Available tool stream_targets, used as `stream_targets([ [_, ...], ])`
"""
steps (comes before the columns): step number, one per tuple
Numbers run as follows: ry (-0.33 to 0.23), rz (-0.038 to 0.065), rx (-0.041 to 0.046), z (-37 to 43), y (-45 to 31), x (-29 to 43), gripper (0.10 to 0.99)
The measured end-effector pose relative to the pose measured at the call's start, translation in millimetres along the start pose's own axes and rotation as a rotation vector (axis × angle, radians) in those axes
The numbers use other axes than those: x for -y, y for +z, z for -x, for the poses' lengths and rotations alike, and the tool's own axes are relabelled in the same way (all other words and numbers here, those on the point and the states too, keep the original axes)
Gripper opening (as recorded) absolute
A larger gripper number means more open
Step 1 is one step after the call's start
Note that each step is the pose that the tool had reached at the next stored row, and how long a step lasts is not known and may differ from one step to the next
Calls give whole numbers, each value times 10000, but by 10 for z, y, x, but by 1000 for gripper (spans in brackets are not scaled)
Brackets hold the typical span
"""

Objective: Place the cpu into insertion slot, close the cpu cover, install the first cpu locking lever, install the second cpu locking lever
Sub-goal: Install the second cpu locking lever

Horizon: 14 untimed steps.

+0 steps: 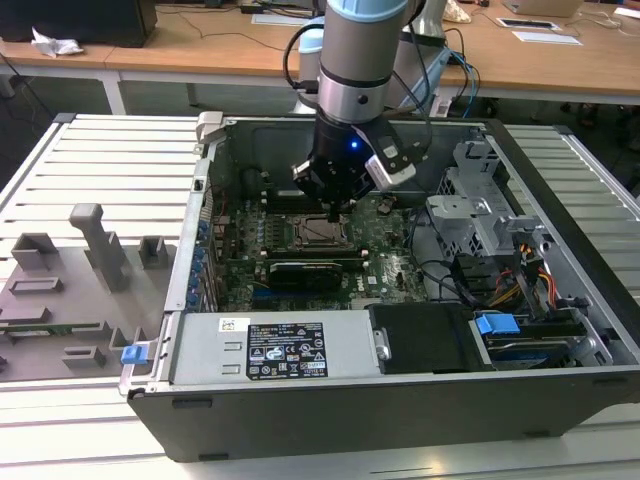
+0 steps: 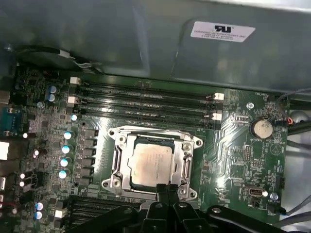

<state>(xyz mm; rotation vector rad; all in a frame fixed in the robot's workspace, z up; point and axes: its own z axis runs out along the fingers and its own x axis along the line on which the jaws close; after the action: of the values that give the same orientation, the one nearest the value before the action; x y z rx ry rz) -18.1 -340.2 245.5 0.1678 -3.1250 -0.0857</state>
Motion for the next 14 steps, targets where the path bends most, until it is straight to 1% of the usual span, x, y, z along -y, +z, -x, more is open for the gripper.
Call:
stream_targets([
  [1, 3, 92, -63, 2, 4, 13, 106],
  [2, 2, 147, -70, 0, 8, 35, 106],
  [3, 0, 227, -63, -5, 13, 88, 106],
  [4, -2, 248, -59, -8, 15, 118, 106],
  [10, -5, 258, -63, -21, 21, 241, 106],
  [14, -70, 264, -71, -30, 34, 260, 106],
])
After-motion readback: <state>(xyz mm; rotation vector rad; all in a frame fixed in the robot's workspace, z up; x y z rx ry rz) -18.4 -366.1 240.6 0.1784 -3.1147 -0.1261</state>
